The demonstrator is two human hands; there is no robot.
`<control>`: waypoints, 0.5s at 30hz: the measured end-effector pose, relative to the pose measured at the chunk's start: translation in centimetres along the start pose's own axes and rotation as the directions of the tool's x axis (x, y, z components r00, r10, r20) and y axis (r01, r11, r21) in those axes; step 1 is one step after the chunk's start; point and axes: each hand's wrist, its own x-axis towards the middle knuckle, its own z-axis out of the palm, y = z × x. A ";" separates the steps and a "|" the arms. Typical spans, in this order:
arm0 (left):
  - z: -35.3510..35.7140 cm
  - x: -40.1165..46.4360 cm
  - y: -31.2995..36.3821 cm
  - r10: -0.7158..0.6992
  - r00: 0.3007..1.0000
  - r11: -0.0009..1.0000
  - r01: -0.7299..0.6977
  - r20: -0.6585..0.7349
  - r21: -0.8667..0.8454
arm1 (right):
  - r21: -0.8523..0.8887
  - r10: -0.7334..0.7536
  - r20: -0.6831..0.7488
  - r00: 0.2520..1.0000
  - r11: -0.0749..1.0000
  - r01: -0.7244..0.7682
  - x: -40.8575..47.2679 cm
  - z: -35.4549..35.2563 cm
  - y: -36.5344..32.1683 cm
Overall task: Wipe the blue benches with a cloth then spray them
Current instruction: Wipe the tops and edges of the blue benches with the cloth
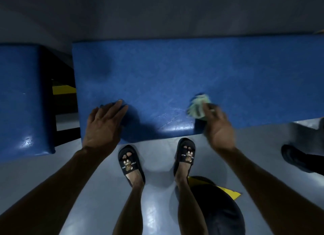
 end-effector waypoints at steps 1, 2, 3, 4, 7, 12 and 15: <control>0.0 0.1 0.1 -0.011 1.000 1.000 0.011 0.005 0.007 | 0.020 0.125 -0.035 0.992 0.992 -0.124 0.2 -0.9 1.5; 0.0 0.2 0.2 -0.020 1.000 1.000 0.020 0.008 0.008 | 0.027 0.237 -0.068 0.969 0.971 -0.236 0.4 -1.1 2.1; 0.1 0.1 0.4 -0.026 1.000 1.000 0.025 0.010 0.008 | 0.035 0.333 -0.097 0.938 0.943 -0.331 0.7 -0.7 1.7; 0.2 0.1 0.5 -0.030 1.000 0.999 0.030 0.009 0.012 | 0.064 0.406 -0.114 0.907 0.914 -0.401 1.1 0.0 0.3; 0.3 0.4 0.6 -0.052 0.998 0.998 0.051 0.019 0.030 | 0.151 0.389 -0.098 0.916 0.915 -0.373 1.5 3.1 -7.1; 0.2 0.8 0.8 -0.071 0.997 0.996 0.069 0.024 0.061 | 0.157 -0.141 0.075 0.987 0.979 0.128 1.2 3.3 -13.3; 0.0 0.8 0.7 -0.078 0.996 0.995 0.076 0.033 0.063 | 0.065 -0.195 0.079 0.978 0.980 0.190 2.6 1.4 -6.9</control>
